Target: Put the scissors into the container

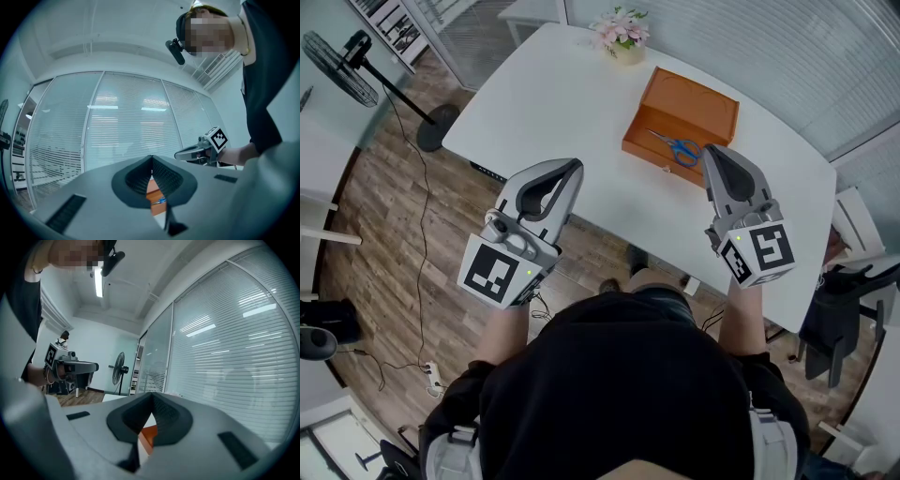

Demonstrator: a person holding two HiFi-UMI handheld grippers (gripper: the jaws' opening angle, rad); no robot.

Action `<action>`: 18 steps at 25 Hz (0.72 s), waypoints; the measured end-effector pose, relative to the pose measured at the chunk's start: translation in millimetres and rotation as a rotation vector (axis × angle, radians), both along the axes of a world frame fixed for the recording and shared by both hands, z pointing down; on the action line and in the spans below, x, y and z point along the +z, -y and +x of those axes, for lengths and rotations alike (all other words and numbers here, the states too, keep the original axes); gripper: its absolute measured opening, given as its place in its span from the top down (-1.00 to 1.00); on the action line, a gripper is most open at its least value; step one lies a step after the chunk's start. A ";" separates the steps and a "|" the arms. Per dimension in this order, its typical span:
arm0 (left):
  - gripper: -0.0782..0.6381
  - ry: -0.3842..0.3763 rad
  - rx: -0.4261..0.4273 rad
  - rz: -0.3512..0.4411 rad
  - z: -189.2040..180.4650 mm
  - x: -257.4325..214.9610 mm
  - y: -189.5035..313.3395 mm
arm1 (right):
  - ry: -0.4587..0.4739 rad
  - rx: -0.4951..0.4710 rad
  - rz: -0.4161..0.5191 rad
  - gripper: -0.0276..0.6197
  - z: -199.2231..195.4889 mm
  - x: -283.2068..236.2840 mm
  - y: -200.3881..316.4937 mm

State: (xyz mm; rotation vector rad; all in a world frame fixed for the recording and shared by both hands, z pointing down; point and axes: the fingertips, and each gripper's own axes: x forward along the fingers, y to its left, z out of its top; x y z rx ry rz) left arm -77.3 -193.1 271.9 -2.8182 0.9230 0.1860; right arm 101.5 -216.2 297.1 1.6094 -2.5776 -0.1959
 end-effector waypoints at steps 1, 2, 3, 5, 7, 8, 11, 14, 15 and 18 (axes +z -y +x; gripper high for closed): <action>0.74 0.001 -0.001 0.000 0.9 -0.2 0.0 | 0.001 0.003 0.000 0.90 1.3 0.6 0.2; 0.75 0.003 -0.002 0.000 1.8 -0.1 0.0 | -0.001 0.005 0.000 0.90 2.5 1.1 0.3; 0.74 0.005 -0.002 0.000 2.2 0.6 0.0 | -0.010 0.008 0.000 0.90 3.2 0.9 0.4; 0.74 0.020 -0.007 -0.005 1.0 4.2 0.9 | -0.028 0.008 0.002 0.91 3.1 0.0 0.4; 0.74 0.031 -0.014 -0.004 0.8 4.8 1.7 | -0.020 0.006 0.003 0.91 3.4 0.7 0.8; 0.74 0.027 -0.015 0.001 2.0 2.7 1.7 | -0.015 0.004 0.003 0.91 3.7 1.0 1.2; 0.74 0.009 -0.013 0.014 5.8 -4.5 2.1 | -0.020 0.000 0.009 0.90 3.8 -1.0 2.5; 0.74 0.009 -0.017 0.014 6.8 -5.0 3.2 | -0.022 -0.004 0.016 0.90 4.0 -3.4 3.3; 0.74 0.010 -0.018 0.013 7.2 -4.4 4.0 | -0.020 -0.004 0.017 0.91 4.7 -3.3 4.1; 0.74 0.008 -0.022 0.008 7.7 -3.0 6.7 | -0.019 -0.006 0.019 0.90 5.3 -3.9 6.6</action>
